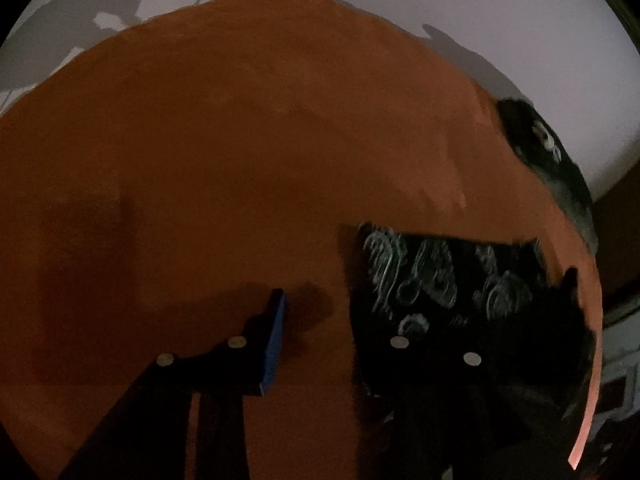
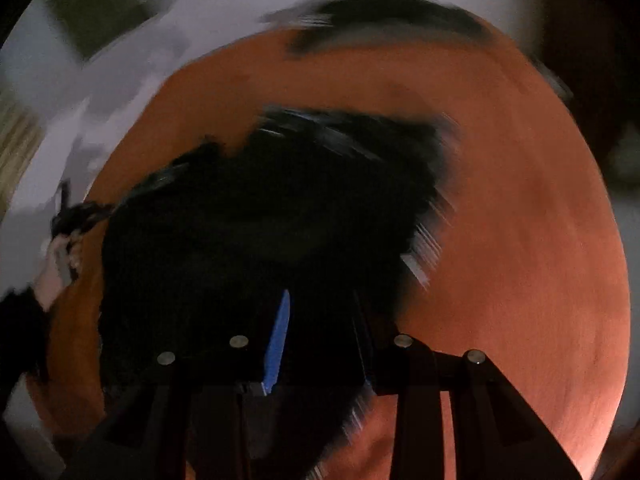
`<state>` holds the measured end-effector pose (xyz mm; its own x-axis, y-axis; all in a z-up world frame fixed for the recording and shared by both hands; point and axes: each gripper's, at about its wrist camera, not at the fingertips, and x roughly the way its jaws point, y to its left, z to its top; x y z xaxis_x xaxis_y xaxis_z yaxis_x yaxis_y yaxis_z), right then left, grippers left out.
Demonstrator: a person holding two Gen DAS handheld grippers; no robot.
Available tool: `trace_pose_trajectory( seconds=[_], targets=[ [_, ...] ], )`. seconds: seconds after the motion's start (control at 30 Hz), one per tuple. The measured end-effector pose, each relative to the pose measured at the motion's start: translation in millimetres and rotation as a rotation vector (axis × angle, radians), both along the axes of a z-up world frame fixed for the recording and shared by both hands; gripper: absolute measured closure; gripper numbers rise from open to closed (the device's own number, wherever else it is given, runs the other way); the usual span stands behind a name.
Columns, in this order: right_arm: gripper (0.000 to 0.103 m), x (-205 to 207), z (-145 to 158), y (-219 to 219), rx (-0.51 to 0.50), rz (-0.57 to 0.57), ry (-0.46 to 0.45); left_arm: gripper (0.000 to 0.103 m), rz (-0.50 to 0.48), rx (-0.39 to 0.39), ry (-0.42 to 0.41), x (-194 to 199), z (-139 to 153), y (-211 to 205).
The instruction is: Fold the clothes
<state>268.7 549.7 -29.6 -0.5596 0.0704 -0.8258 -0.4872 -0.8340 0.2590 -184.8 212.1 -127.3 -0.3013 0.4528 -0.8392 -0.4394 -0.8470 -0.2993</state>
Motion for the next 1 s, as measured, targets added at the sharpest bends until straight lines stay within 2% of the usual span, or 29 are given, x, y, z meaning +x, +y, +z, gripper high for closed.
trace_pose_trajectory(
  seconds=[0.13, 0.2, 0.3, 0.43, 0.5, 0.53, 0.57, 0.6, 0.7, 0.77, 0.83, 0.87, 0.9, 1.0],
  targets=[
    [0.062, -127.8, 12.3, -27.5, 0.076, 0.294, -0.034, 0.069, -0.002, 0.032, -0.020, 1.2, -4.0, -8.5],
    [0.059, -200.5, 1.5, -46.5, 0.098, 0.423, -0.089, 0.069, 0.003, 0.046, -0.029, 4.7, -5.8, -11.0],
    [0.059, -270.2, -22.0, -61.0, 0.180, 0.478, -0.137, 0.069, 0.009, 0.072, -0.047, 2.2, -5.9, -15.4],
    [0.059, -335.0, -66.9, -59.6, 0.210, 0.447, -0.219, 0.069, 0.009, 0.105, -0.073, 0.8, -7.2, -12.3],
    [0.062, -348.1, -80.7, -60.0, 0.227, 0.436, -0.233, 0.069, 0.000, 0.104, -0.073, 1.3, -6.8, -11.3],
    [0.070, -348.6, -82.9, -60.8, 0.236, 0.438, -0.224, 0.069, -0.003, 0.108, -0.071, 2.6, -7.1, -11.8],
    [0.097, -348.8, -84.8, -61.4, 0.254, 0.434, -0.221, 0.068, -0.006, 0.111, -0.068, 3.9, -7.4, -12.4],
    [0.099, -348.2, -84.8, -59.4, 0.253, 0.420, -0.219, 0.068, -0.007, 0.116, -0.069, 3.4, -7.7, -10.0],
    [0.100, -333.4, -64.4, -38.6, 0.160, 0.324, -0.108, 0.068, -0.003, 0.136, -0.077, 3.5, -11.1, -14.2],
    [0.100, -318.9, -53.9, -14.9, 0.039, 0.251, -0.031, 0.066, -0.006, 0.141, -0.080, 2.2, -10.7, -13.6],
    [0.099, -312.8, -65.3, 5.8, -0.045, 0.211, -0.058, 0.064, -0.009, 0.151, -0.084, 0.9, -9.9, -11.8],
    [0.095, -311.3, -74.4, 15.5, -0.085, 0.196, -0.089, 0.063, -0.011, 0.157, -0.087, 0.2, -9.2, -10.2],
    [0.084, -312.6, -83.9, 23.4, -0.119, 0.183, -0.130, 0.063, -0.013, 0.164, -0.090, -0.5, -8.5, -8.7],
    [0.072, -309.4, -82.3, 35.4, -0.114, 0.131, -0.136, 0.063, -0.033, 0.184, -0.108, 0.8, -7.5, -2.4]
  ],
)
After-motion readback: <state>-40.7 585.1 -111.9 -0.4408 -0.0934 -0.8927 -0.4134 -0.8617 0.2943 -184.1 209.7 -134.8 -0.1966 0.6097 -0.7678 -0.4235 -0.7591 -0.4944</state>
